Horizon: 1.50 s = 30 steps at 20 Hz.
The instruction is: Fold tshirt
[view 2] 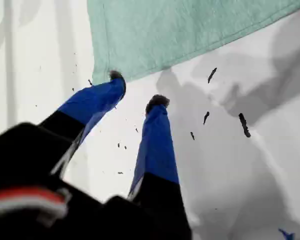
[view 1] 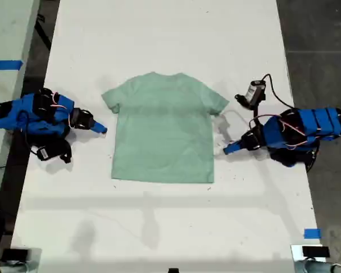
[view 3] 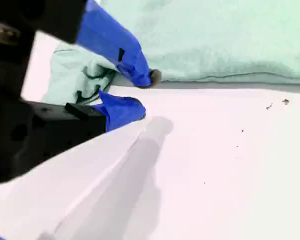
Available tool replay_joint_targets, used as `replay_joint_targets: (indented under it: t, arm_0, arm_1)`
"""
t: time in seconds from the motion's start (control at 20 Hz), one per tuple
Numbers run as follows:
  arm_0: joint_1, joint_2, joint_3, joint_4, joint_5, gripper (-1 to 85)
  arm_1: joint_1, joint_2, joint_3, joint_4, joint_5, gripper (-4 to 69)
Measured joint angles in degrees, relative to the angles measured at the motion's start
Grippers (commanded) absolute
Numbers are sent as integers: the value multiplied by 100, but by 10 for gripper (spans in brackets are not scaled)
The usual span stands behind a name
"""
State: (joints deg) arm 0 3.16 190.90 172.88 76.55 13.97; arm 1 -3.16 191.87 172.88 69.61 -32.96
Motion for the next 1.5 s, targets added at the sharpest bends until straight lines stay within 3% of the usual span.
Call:
replay_joint_targets:
  t: [0.1,0.2,0.3,0.35,0.45,0.6,0.7,0.8,1.15,1.3,1.5]
  arm_0:
    - [-185,-9,0,-62,-316,1]
    - [-747,-18,0,-88,-1046,1]
    - [-791,-18,0,-88,-1187,1]
    - [-756,-18,0,-97,-1204,1]
    - [-773,-18,0,-97,-1222,1]
    - [-782,-18,0,-79,-1222,1]
    - [-782,0,0,114,-1274,1]
    - [-791,9,0,132,-1345,1]
    - [-580,-773,-404,-360,-1652,1]
    - [-773,-2760,-1591,-747,-1283,1]
    - [-1503,-4676,-3454,-589,-308,1]
  arm_1:
    - [220,35,0,0,246,4]
    - [598,44,0,0,2101,4]
    - [633,44,0,0,4351,4]
    - [642,44,0,0,4966,4]
    - [642,44,0,0,5317,4]
    - [642,53,0,0,5370,4]
    - [642,53,0,0,4755,4]
    - [606,53,0,0,4667,4]
    - [554,-246,-563,202,4324,4]
    - [1055,-1512,-1626,334,3727,4]
    - [2039,-3173,-3173,756,2566,4]
